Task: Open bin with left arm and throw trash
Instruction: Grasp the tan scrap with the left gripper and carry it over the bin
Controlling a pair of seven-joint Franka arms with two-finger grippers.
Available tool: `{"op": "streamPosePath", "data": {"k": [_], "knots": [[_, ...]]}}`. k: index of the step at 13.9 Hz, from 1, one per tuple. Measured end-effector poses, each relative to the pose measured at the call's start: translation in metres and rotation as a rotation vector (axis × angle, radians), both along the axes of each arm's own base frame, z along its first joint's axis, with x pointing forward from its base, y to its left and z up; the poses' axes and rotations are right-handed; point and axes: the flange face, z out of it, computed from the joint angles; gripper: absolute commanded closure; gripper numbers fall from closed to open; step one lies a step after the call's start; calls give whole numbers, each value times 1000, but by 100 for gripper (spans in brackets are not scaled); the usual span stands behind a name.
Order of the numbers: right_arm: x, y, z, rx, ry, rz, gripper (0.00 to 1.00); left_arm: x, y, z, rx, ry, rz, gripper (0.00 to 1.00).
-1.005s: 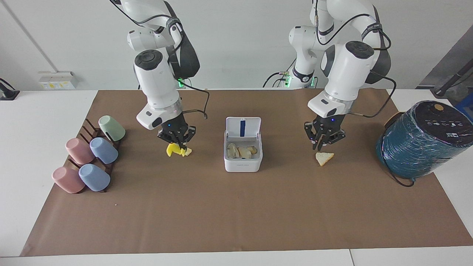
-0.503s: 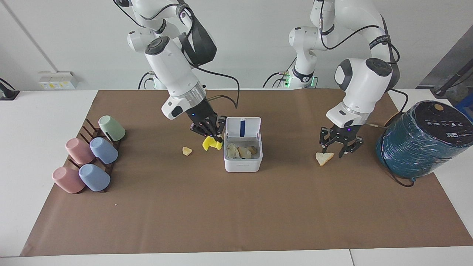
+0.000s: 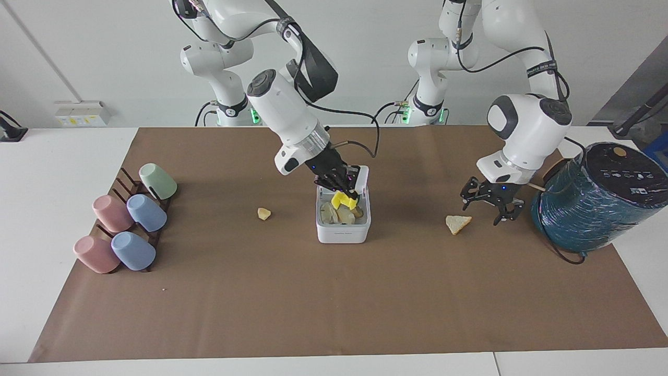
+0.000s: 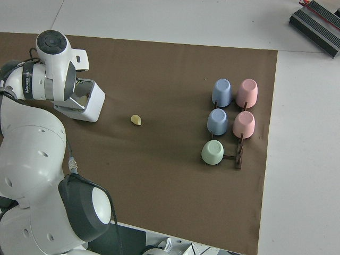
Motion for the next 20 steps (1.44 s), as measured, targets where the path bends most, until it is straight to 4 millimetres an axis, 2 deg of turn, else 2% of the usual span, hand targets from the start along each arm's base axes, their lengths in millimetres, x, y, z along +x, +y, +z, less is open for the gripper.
{"op": "streamPosePath", "data": {"k": [1, 2, 3, 7, 8, 9, 10, 11, 12, 13, 15, 17, 18, 20], "knots": [[0, 0, -5, -4, 8, 0, 66, -4, 0, -8, 8, -6, -51, 0], [-1, 0, -8, -7, 12, 0, 27, -9, -1, -16, 16, -13, -87, 0], [-1, 0, -9, -8, 15, 0, 0, -13, -1, -25, 22, -23, -105, 0], [-3, 1, -10, -8, 15, 4, 0, -27, -2, -56, 30, 9, -125, 0], [-3, 2, -10, -8, 15, 4, 0, -30, -4, -61, 31, 12, -130, 17], [-3, 2, -9, -8, 14, 4, 0, -31, -6, -64, 31, 14, -133, 44], [-2, 1, -5, -8, 7, 5, 0, -31, -7, -65, 31, 14, -136, 65], [-1, -2, 2, -13, -10, 5, 0, -30, -9, -63, 31, 8, -138, 82], [1, -8, 12, -25, -35, 6, 0, -30, -10, -60, 31, 0, -141, 92], [5, -20, 25, -51, -72, 6, 0, -29, -12, -58, 32, -5, -143, 98], [19, -55, 50, -91, -131, -18, 0, -29, -14, -55, 32, -11, -147, 100], [28, -99, 69, -124, -148, -6, 0, -28, -14, -48, 28, -24, -122, 100], [29, -120, 75, -143, -147, 31, 0, -26, -15, -41, 24, -35, -96, 100], [30, -162, 79, -186, -140, 150, 0, -18, -23, -15, 10, -75, -43, 100]]}}
